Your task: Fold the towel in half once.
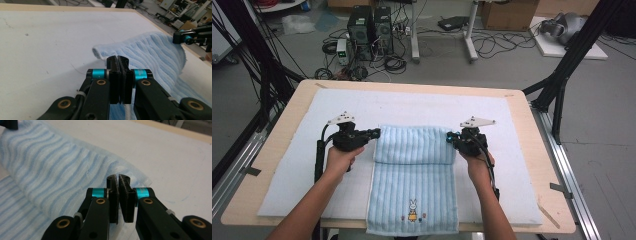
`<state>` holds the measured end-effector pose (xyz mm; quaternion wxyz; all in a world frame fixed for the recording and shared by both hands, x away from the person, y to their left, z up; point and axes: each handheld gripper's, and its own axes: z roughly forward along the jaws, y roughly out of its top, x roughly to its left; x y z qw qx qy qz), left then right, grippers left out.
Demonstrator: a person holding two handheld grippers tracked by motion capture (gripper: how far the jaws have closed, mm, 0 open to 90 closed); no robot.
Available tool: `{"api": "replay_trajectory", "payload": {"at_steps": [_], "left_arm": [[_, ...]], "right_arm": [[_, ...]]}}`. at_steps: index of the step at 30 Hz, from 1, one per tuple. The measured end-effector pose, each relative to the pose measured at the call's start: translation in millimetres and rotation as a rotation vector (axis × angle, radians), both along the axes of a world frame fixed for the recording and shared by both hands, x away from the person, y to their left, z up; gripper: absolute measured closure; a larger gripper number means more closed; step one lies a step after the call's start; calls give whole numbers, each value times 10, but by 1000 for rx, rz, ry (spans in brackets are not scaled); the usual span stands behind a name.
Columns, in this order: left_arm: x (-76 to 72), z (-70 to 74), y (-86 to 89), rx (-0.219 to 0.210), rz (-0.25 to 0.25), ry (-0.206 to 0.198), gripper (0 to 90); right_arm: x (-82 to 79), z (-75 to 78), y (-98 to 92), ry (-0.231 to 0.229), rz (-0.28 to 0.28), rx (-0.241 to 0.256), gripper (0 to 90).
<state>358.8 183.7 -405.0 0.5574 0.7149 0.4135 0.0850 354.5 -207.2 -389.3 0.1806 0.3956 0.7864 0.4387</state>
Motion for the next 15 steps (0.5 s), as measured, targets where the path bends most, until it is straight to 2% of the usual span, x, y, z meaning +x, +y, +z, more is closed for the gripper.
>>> {"api": "replay_trajectory", "payload": {"at_steps": [5, 7, 9, 15], "left_arm": [[-161, -69, 50, 0, -21, -7, 878], [-220, -104, 56, -5, -32, -2, 878], [-279, -138, 58, -7, -47, 6, 878], [-425, -218, 62, 26, -72, 36, 877]], "right_arm": [[-212, 11, -21, -19, 37, 13, 864], [-291, -12, -18, -23, 55, -2, 864], [-363, -48, -23, -18, 66, -16, 864], [-516, -178, -90, 14, 76, -13, 863]]}}
